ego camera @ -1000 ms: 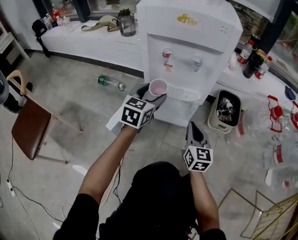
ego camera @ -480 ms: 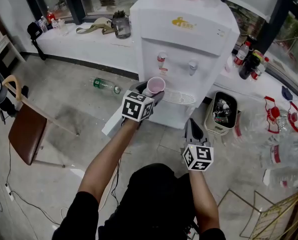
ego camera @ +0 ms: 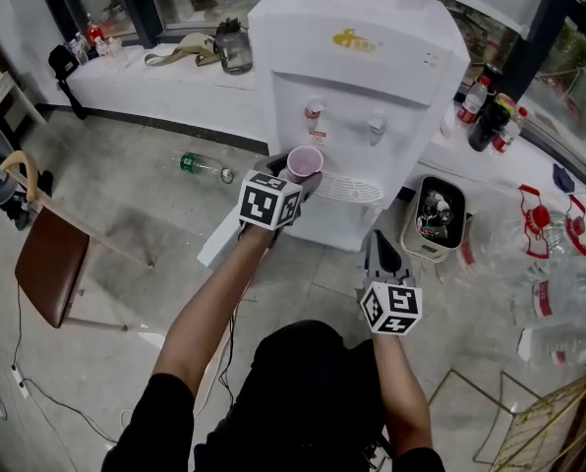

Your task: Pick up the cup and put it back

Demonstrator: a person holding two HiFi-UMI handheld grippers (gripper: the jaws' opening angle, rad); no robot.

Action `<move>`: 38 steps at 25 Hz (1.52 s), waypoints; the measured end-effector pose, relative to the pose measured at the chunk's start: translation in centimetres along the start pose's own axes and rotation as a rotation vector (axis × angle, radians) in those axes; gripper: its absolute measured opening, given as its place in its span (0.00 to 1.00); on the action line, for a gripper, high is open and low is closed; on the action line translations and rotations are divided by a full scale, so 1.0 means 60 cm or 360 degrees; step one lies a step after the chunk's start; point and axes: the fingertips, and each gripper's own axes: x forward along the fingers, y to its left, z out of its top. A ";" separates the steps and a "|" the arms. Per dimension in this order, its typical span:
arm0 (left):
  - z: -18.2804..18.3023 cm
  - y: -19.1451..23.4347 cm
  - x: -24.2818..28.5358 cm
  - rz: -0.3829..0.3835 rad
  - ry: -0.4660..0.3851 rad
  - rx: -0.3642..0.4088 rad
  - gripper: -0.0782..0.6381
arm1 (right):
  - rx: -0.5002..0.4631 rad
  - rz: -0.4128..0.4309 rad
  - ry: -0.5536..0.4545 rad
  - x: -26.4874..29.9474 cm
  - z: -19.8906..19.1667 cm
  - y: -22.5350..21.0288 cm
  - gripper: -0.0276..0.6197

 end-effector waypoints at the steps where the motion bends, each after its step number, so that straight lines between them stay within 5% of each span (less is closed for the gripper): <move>1: 0.001 0.000 0.000 0.0001 -0.0005 0.0004 0.55 | -0.0001 0.0000 -0.0001 0.001 0.000 0.001 0.04; 15: 0.016 -0.004 -0.010 -0.0014 -0.0082 0.0019 0.58 | -0.0012 -0.0006 0.0007 -0.001 -0.001 -0.004 0.04; 24: 0.033 -0.023 -0.133 -0.0014 -0.0386 0.0049 0.58 | -0.0023 0.0003 0.0006 0.002 0.010 -0.010 0.04; 30: -0.002 -0.036 -0.177 -0.0031 -0.0389 0.0020 0.18 | 0.0001 -0.0006 0.0003 0.010 0.031 -0.014 0.04; 38: 0.041 -0.059 -0.236 0.0070 -0.0230 -0.0178 0.12 | 0.0123 -0.0019 0.0288 0.006 0.078 0.020 0.04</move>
